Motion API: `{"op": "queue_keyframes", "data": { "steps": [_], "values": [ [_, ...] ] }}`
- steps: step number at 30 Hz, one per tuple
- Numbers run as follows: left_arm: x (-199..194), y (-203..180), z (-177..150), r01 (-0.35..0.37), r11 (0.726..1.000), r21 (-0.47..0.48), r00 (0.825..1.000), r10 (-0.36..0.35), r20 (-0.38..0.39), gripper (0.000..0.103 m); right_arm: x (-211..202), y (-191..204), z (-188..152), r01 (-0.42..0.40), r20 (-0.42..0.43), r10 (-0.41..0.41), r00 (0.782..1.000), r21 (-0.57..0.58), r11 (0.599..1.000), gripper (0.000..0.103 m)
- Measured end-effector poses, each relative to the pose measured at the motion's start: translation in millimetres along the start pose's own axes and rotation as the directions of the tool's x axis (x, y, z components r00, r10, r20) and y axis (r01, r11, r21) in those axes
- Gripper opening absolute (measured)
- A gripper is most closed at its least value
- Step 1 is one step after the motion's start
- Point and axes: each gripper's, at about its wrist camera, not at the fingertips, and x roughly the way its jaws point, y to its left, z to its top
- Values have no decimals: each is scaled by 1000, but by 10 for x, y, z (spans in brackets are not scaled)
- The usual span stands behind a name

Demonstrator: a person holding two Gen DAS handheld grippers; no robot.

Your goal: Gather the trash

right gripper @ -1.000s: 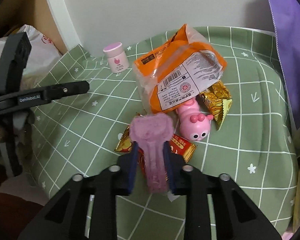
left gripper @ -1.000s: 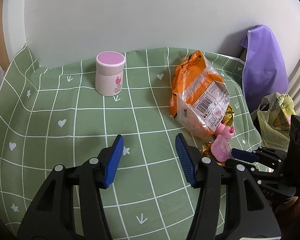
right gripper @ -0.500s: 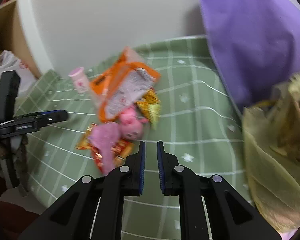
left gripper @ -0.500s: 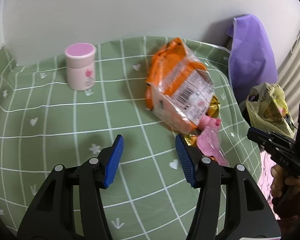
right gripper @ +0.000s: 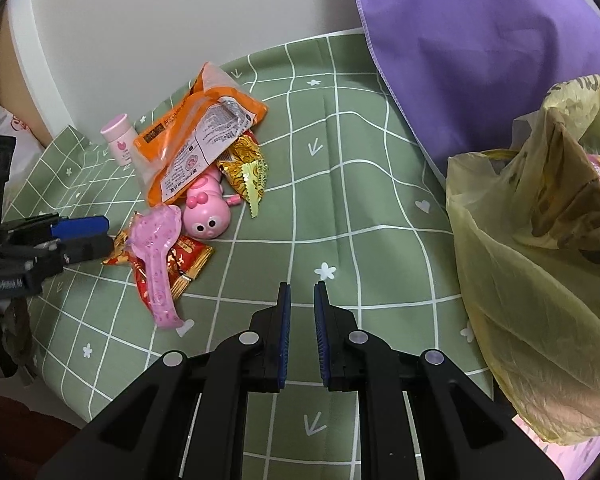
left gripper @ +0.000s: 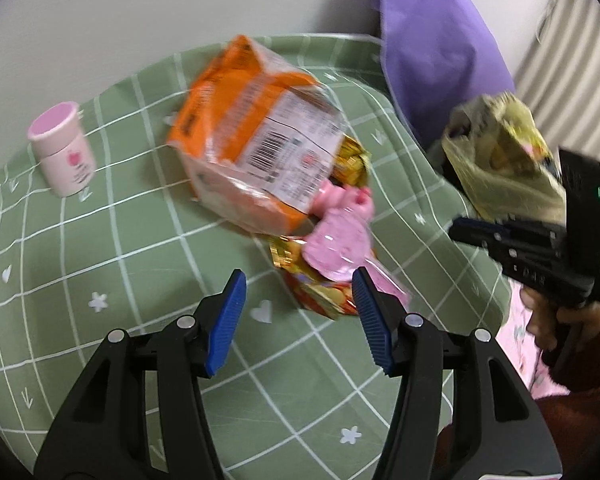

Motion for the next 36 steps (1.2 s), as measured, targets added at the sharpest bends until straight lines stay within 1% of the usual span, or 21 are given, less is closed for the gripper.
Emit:
{"op": "queue_keyframes", "data": {
  "steps": [3, 6, 9, 11, 13, 14, 15, 17, 19, 20, 21, 22, 25, 27, 31, 33, 34, 35, 36],
  "values": [
    [47, -120, -17, -13, 998, 60, 1000, 14, -14, 52, -4, -15, 4, -13, -2, 13, 1000, 9, 1000, 13],
    [89, -185, -43, -54, 993, 105, 998, 57, -23, 52, -50, -6, 10, -21, 10, 21, 1000, -2, 1000, 13],
    [110, -168, -76, -99, 986, 137, 994, 104, -29, 52, -97, -4, 7, -29, 23, 29, 999, -3, 1000, 13],
    [95, -104, -87, -139, 981, 138, 990, 143, -18, 52, -121, -20, -13, -44, 27, 44, 999, 1, 999, 13],
    [92, -4, -72, -182, 978, 105, 983, 185, -17, 52, -131, -43, -46, -45, 26, 45, 999, 7, 999, 14],
    [89, 49, -60, -192, 978, 86, 981, 194, -17, 52, -134, -54, -59, -44, 26, 44, 999, 10, 999, 14],
    [75, 93, -45, -195, 979, 60, 980, 197, -14, 52, -136, -65, -76, -46, 26, 45, 999, 13, 999, 14],
    [24, 154, -15, -156, 988, 8, 988, 156, -3, 52, -141, -87, -113, -56, 26, 56, 998, 21, 998, 14],
    [-29, 183, 7, -69, 997, -40, 998, 69, 11, 52, -156, -108, -142, -61, 33, 60, 998, 27, 998, 15],
    [-44, 182, 12, -40, 998, -51, 999, 41, 16, 52, -162, -116, -151, -67, 33, 66, 997, 30, 997, 24],
    [-58, 172, 13, -24, 998, -57, 999, 25, 24, 52, -169, -119, -155, -76, 34, 75, 997, 31, 997, 39],
    [-70, 156, 11, -27, 998, -53, 999, 29, 31, 52, -180, -107, -154, -95, 40, 94, 995, 29, 995, 43],
    [-99, 155, 18, -62, 997, -55, 997, 64, 39, 52, -178, 22, -126, -142, 53, 142, 988, 3, 990, 43],
    [-162, 194, -1, -78, 994, -74, 995, 81, 49, 52, -113, 160, -90, -167, 38, 168, 985, -30, 985, 43],
    [-282, 312, -1, -121, 987, -102, 989, 128, 68, 52, 48, 599, 4, -235, 3, 238, 971, -139, 962, 43],
    [-329, 366, -2, -133, 984, -119, 987, 142, 73, 52, 147, 783, 35, -240, -14, 242, 970, -193, 952, 43],
    [-348, 389, -5, -137, 983, -126, 986, 147, 76, 52, 222, 870, 50, -233, -26, 233, 972, -218, 948, 42],
    [-363, 408, -5, -138, 982, -130, 986, 149, 78, 52, 266, 913, 60, -232, -35, 230, 972, -229, 945, 39],
    [-379, 416, -10, -139, 982, -131, 985, 151, 81, 52, 334, 956, 75, -225, -50, 220, 974, -240, 944, 32]
  ]
}}
